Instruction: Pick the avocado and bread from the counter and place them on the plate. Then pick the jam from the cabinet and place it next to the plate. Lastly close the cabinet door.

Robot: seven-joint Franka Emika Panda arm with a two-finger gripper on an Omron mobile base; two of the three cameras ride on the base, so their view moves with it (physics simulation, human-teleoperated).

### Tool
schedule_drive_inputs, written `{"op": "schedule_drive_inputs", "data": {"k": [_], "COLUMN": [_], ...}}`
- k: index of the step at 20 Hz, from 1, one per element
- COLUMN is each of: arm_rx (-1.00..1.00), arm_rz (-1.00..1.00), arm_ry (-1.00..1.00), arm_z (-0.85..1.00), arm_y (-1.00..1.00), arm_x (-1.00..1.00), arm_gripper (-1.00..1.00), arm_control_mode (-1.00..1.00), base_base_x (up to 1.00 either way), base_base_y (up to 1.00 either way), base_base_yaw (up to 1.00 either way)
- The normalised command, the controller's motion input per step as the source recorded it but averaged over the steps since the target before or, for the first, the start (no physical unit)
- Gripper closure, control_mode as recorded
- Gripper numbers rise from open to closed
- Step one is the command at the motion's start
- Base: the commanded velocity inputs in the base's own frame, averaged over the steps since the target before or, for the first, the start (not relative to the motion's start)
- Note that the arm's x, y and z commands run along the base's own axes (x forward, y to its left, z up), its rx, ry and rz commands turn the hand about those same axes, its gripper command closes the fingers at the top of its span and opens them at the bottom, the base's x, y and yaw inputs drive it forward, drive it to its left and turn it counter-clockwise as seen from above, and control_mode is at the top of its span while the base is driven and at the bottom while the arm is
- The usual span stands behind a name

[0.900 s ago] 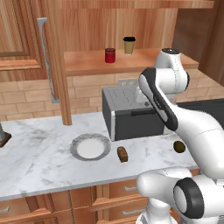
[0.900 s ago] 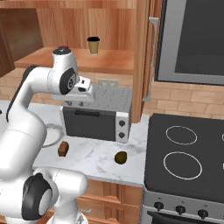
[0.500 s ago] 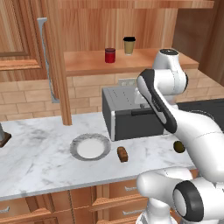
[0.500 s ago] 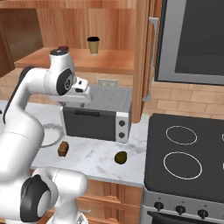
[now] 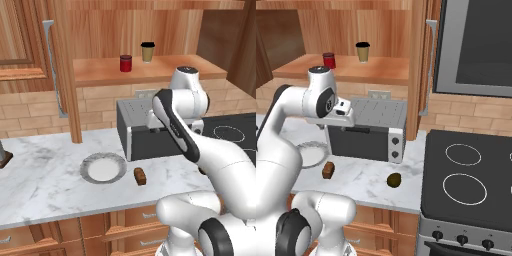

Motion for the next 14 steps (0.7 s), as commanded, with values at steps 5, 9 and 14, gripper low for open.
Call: {"op": "schedule_drive_inputs", "data": {"k": [5, 9, 14], "arm_rx": [0.03, 0.04, 0.00], "arm_rz": [0.00, 0.00, 0.00], "arm_ry": [0.02, 0.02, 0.00], "arm_z": [-0.36, -0.44, -0.45], "arm_y": [0.20, 0.18, 0.18], "arm_x": [-0.03, 0.00, 0.00], "arm_gripper": [-1.00, -1.00, -1.00], "arm_control_mode": [-1.00, -1.00, -1.00], "base_base_x": [0.00, 0.00, 0.00], "base_base_y": [0.00, 0.00, 0.00], "base_base_yaw": [0.00, 0.00, 0.00]}}
